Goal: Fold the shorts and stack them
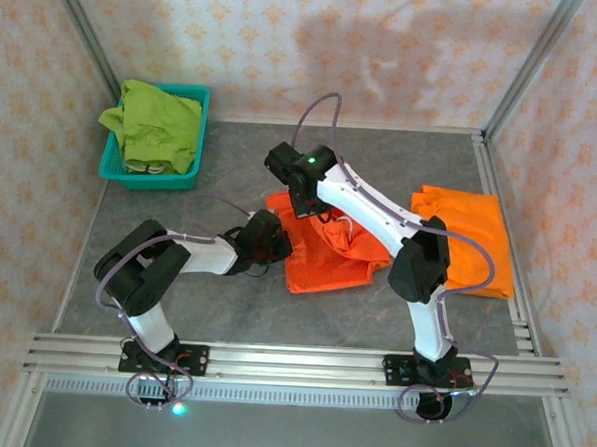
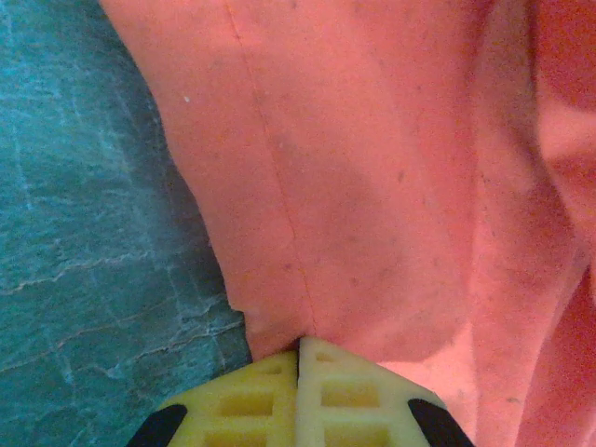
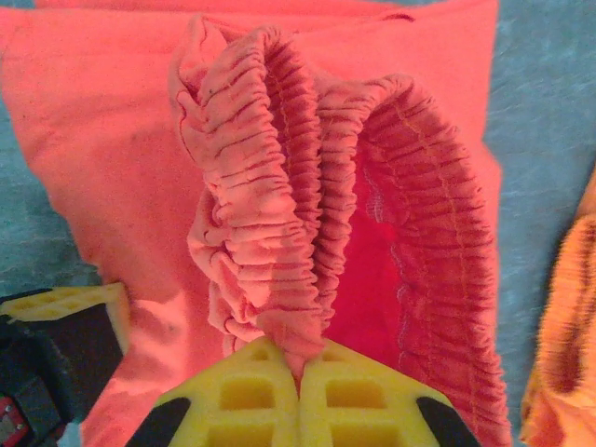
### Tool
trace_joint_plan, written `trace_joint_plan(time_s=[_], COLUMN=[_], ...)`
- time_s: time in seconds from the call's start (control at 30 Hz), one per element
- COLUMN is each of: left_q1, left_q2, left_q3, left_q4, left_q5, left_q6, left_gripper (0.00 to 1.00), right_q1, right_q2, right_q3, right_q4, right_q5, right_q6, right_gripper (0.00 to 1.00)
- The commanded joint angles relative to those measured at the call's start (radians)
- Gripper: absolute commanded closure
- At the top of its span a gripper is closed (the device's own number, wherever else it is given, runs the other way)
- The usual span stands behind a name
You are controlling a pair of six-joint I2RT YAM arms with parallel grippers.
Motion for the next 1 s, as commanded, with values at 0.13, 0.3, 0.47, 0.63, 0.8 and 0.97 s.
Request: trace_joint_plan(time_s=[0.13, 0.3, 0.47, 0.63, 0.8, 0.97], left_q1=[-0.012, -0.013, -0.007, 0.009, 0.02, 0.02], left_q2=[-0.137, -0.385, -0.698, -0.794, -0.659, -0.438], left_q3=[-0.105, -0.191, -0.211, -0.114, -0.023, 0.093], left_q4=[0.017, -0.068, -0.232, -0.323, -0.193, -0.045], left_q5=[-0.118, -0.239, -0.321, -0.266, -0.083, 0.052], left_q6=[-0.046, -0.038, 0.024, 0.067, -0.002, -0.088], left_gripper=[0.77, 0.2, 0.03, 0.0, 0.0, 0.0], right_q1=[0.002, -0.001, -0.026, -0.119, -0.235, -0.401], right_q2=[0.029, -0.048, -0.285, -0.531, -0.672, -0.732], right_q3=[-0.012, 0.046, -0.133, -0.497, -0.752, -0.941], right_q4=[0.105, 0.15, 0.295, 0.557, 0.713, 0.861], right_q5=[-0.186, -0.327, -0.336, -0.416, -0.458, -0.567], right_q6=[0.04, 0.011, 0.011, 0.094, 0.195, 0.342], right_gripper=[0.77, 0.44, 0.12, 0.01, 0.0, 0.0])
